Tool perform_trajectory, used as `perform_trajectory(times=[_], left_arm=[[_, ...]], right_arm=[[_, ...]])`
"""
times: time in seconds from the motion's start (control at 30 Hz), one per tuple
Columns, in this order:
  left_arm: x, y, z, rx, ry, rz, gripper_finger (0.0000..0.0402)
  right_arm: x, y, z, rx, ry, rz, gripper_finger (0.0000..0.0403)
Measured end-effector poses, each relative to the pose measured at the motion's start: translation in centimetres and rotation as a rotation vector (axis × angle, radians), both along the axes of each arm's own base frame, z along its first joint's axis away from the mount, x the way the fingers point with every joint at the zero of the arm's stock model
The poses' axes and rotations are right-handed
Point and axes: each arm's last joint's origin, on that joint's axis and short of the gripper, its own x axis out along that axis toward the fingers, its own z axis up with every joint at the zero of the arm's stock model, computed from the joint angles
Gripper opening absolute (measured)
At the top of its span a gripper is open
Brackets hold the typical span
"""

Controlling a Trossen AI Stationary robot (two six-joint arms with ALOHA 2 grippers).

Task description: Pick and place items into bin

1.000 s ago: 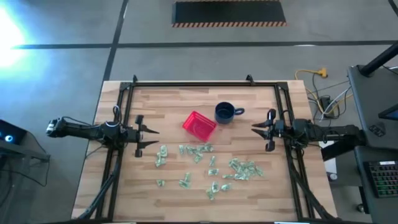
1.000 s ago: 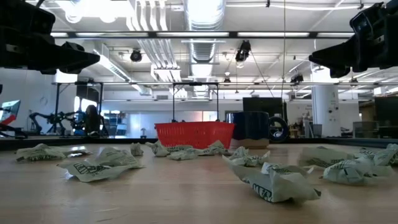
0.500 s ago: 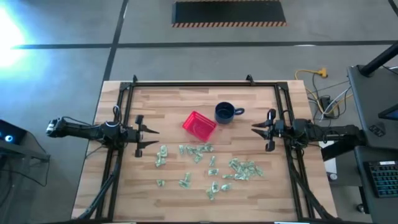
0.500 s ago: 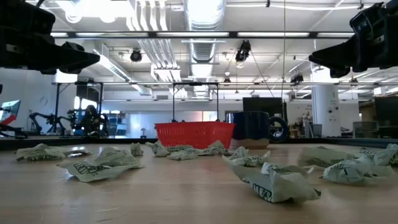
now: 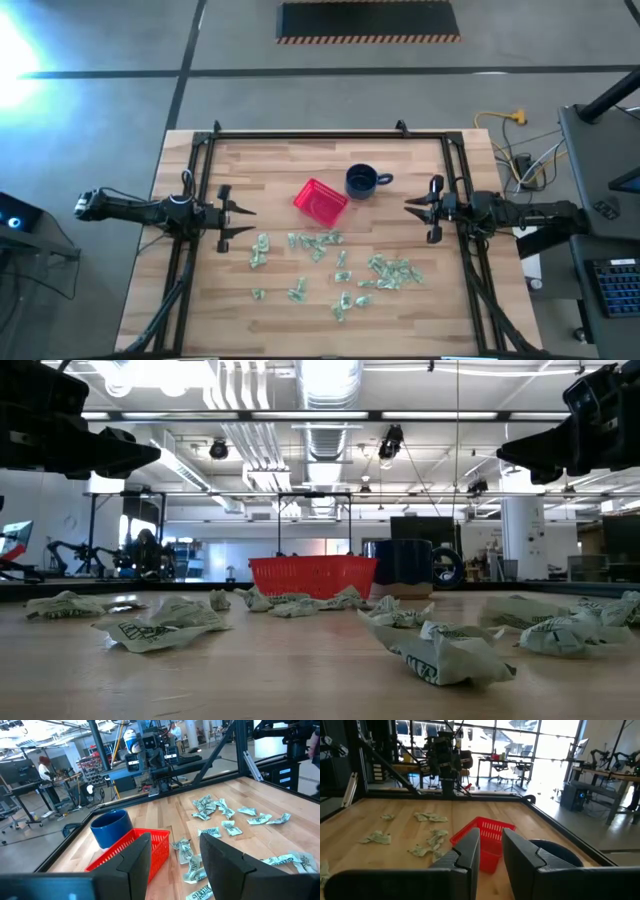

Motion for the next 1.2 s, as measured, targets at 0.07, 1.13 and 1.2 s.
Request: perform_trajectory(times=[0.07, 1.13, 1.2], left_arm=[[0.0, 0.0, 0.0, 0.000, 0.000, 0.000, 0.0154], [-0.1, 0.0, 2.6, -0.144, -0.269, -0.010, 0.0154], [-0.3, 0.0, 3.1, -0.146, -0.315, -0.008, 0.0154]], right_arm=[[0.0, 0.0, 0.0, -0.003, 0.000, 0.000, 0.0072], [0.2, 0.3, 1.2, 0.286, -0.151, 0.104, 0.0073], [0.3, 0.3, 1.1, 0.312, -0.136, 0.102, 0.0072]])
